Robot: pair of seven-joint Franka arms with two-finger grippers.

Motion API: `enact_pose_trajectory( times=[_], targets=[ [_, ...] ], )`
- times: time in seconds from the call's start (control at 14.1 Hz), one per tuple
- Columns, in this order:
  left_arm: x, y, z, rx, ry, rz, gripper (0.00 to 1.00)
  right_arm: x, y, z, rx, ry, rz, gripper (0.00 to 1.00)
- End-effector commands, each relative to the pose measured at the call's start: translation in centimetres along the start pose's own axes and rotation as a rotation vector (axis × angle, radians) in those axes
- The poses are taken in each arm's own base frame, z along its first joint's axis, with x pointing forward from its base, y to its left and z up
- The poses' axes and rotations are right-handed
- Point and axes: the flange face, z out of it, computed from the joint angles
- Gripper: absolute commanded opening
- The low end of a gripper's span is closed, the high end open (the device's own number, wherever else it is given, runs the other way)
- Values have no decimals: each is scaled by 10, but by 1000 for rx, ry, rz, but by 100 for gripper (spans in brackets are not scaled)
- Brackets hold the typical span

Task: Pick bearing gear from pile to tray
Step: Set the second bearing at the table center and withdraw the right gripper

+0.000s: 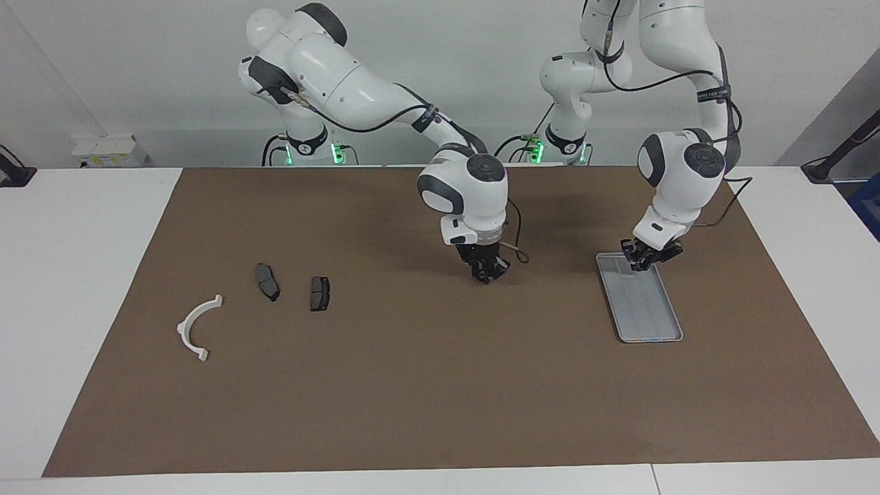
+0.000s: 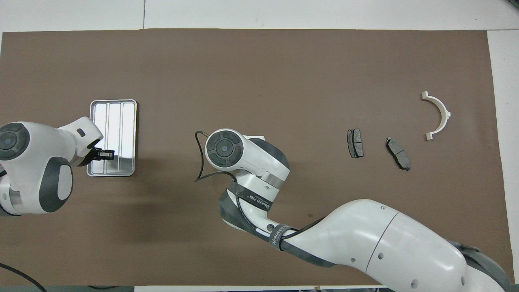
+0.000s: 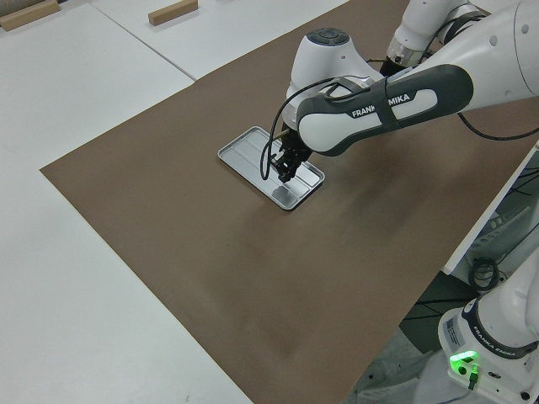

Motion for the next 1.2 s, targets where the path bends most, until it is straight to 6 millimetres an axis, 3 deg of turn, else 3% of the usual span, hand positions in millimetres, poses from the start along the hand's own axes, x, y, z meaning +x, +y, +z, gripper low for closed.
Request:
enact_pose_trajectory(
  times=[0.0,0.21,0.43,0.5,0.57,0.64,0.71,0.85,0.92,0.99,1.13],
  targets=[
    [-1,10,11,-13,14,-4,0,47,2,-28,-41,46,46,100],
    [-3,15,21,-15,19,-1,0,106,14,-85,-21,-24,59,100],
    [-5,22,27,-16,26,-2,0,183,52,-131,-16,-59,-89,100],
    [-3,23,25,-15,23,11,9,210,67,-140,-16,-60,-153,100],
    [-2,22,23,-15,18,17,79,230,80,-143,-21,-61,-223,100],
    [2,21,15,-14,15,32,100,255,95,-144,-33,-64,-293,100],
    [11,19,-2,-13,-14,34,100,273,108,-147,-36,-63,-350,100],
    [43,19,-57,-13,-78,38,100,303,130,-146,-46,-73,-420,100],
    [57,39,-82,-11,-79,43,100,314,139,-146,-50,-78,-437,100],
    [64,70,-93,-11,-57,-8,100,325,149,-143,-54,-83,-448,100],
    [71,151,-94,-22,35,-168,100,346,167,-141,-53,-90,-524,100]
  ],
)
